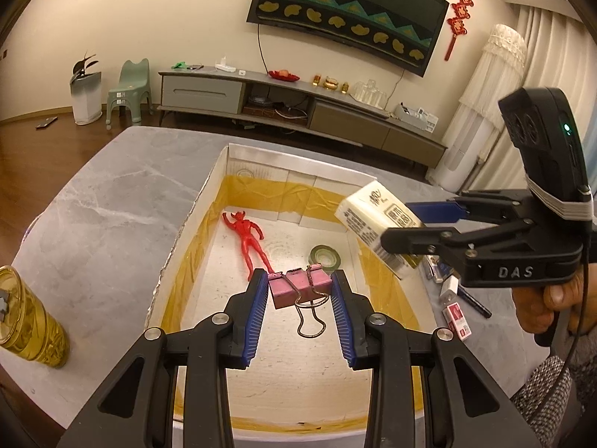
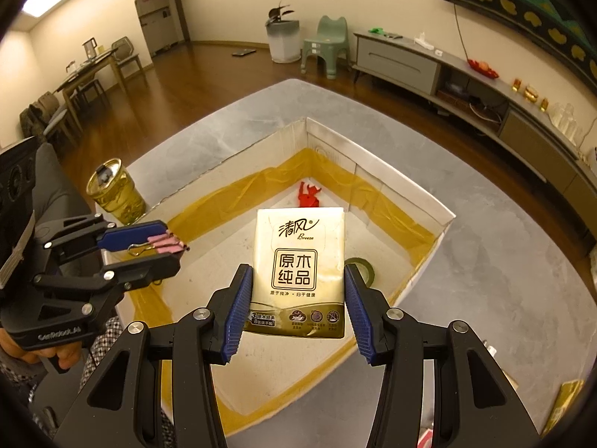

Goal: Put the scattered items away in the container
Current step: 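Open the left tool to drop the clip while the right tool releases the tissue pack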

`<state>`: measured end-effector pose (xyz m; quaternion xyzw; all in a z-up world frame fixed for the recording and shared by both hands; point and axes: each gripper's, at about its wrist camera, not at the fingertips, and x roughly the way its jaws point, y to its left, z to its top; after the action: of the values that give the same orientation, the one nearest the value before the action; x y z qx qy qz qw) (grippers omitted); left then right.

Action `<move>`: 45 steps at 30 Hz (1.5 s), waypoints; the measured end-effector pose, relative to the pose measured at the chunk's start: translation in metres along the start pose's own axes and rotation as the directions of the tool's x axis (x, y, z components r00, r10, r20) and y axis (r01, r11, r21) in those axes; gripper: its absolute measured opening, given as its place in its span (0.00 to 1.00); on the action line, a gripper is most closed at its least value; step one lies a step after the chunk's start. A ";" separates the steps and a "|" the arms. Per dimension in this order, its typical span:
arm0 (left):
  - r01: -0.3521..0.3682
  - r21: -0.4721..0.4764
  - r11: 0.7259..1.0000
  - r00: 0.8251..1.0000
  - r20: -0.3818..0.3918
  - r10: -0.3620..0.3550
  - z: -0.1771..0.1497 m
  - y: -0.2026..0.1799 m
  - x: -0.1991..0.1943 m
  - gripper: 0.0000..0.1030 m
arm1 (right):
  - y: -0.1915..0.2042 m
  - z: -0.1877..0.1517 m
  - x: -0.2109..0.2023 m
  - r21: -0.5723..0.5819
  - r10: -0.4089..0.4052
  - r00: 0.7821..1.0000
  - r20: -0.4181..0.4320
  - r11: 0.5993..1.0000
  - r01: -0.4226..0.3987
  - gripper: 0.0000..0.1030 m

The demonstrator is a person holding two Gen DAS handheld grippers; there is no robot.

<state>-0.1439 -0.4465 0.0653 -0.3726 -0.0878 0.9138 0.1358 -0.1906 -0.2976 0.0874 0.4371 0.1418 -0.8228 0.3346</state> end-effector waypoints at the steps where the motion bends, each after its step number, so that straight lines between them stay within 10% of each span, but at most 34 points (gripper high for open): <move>1: -0.002 0.004 1.000 1.000 -0.006 0.002 0.001 0.001 0.002 0.35 | -0.001 0.002 0.004 0.000 -0.001 1.000 -0.007 1.000 0.001 0.50; 45: -0.034 0.024 0.999 0.993 -0.114 0.036 0.007 0.029 0.040 0.36 | -0.040 0.042 0.094 0.116 -0.005 0.980 -0.200 0.993 0.029 0.53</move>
<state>-0.1821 -0.4618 0.0364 -0.4243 -0.0631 0.8941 0.1286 -0.2812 -0.3302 0.0329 0.5352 0.1293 -0.7846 0.2851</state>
